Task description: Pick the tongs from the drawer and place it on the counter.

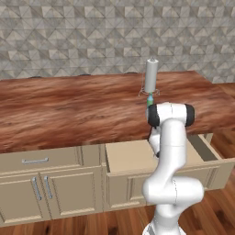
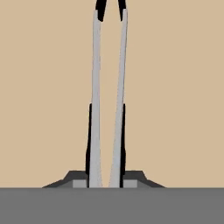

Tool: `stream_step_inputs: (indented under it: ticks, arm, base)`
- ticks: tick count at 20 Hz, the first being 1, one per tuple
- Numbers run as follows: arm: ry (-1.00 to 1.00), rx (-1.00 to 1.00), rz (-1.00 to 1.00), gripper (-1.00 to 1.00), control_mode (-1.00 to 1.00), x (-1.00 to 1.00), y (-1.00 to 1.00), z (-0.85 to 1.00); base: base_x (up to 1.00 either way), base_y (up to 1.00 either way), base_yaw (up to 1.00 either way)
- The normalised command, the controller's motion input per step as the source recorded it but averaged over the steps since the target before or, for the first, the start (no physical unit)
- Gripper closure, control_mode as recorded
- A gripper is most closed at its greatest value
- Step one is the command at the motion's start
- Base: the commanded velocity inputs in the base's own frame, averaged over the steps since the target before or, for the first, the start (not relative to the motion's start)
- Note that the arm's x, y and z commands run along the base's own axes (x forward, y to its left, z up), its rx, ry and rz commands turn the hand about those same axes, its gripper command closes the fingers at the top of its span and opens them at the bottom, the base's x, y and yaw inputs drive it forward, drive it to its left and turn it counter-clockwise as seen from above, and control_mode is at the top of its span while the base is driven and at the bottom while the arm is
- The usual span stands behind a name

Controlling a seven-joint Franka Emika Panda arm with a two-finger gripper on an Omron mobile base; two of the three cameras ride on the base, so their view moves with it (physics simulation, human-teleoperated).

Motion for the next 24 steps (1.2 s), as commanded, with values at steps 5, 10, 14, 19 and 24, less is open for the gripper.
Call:
stream_step_inputs:
  ticks: [5, 10, 14, 19, 24]
  arm:
    - [0.01, 0.23, 0.00, 1.00, -1.00, -0.34, 0.00, -0.13]
    - [0.00, 0.16, 0.00, 1.00, -1.00, -0.59, 0.00, 0.00]
    - [0.00, 0.09, 0.00, 1.00, -1.00, -0.58, 0.00, 0.04]
    - [-0.03, 0.01, -0.03, 1.00, -1.00, -0.31, 0.15, 0.34]
    - [-0.06, -0.12, -0.13, 1.00, -1.00, 0.00, 0.48, 0.74]
  base:
    - [0.00, 0.00, 0.00]
    - [0.00, 0.00, 0.00]
    - [0.00, 0.00, 0.00]
    - [0.00, 0.00, 0.00]
    - [0.00, 0.00, 0.00]
